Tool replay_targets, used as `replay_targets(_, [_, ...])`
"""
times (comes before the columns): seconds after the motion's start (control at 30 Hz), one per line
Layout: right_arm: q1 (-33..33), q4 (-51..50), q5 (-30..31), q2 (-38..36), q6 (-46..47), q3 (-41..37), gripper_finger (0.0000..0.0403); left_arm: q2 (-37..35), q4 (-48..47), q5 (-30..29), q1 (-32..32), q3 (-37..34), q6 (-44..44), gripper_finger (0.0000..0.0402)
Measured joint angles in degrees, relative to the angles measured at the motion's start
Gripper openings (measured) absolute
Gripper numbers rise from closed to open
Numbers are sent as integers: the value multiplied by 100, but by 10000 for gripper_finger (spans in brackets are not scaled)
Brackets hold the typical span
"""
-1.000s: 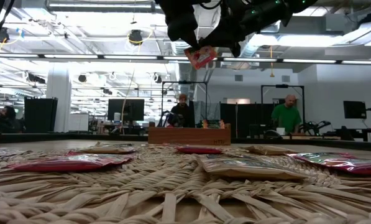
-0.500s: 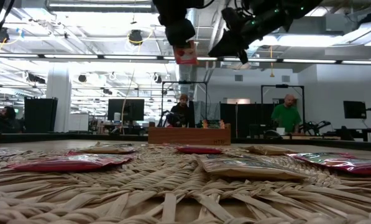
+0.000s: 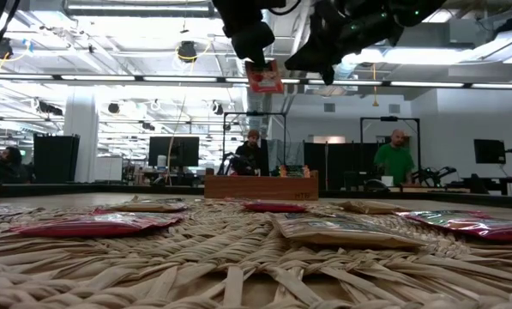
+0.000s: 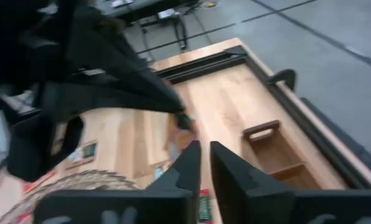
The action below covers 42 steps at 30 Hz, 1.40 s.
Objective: Pick & Place Tea
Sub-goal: Put the orange tea bag into the right section of the wooden organizer
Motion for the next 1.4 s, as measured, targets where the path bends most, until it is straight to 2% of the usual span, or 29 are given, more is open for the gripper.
replay_targets(0.27, [25,-73,43,4,-199,-2,162,0,7,184,0,0,-17,0])
replay_targets(0.43, [24,-43,100,7,-310,-2,201,0,101,189,0,0,-20,0])
replay_targets(0.63, [100,12,-7,27,-309,-2,192,-2,187,323,-1,0,-17,0])
replay_targets(0.93, [299,263,-156,517,-192,-8,185,-2,316,418,-2,0,-7,0])
replay_targets(1.4, [198,350,-324,520,-144,186,157,-13,160,531,0,0,-7,0])
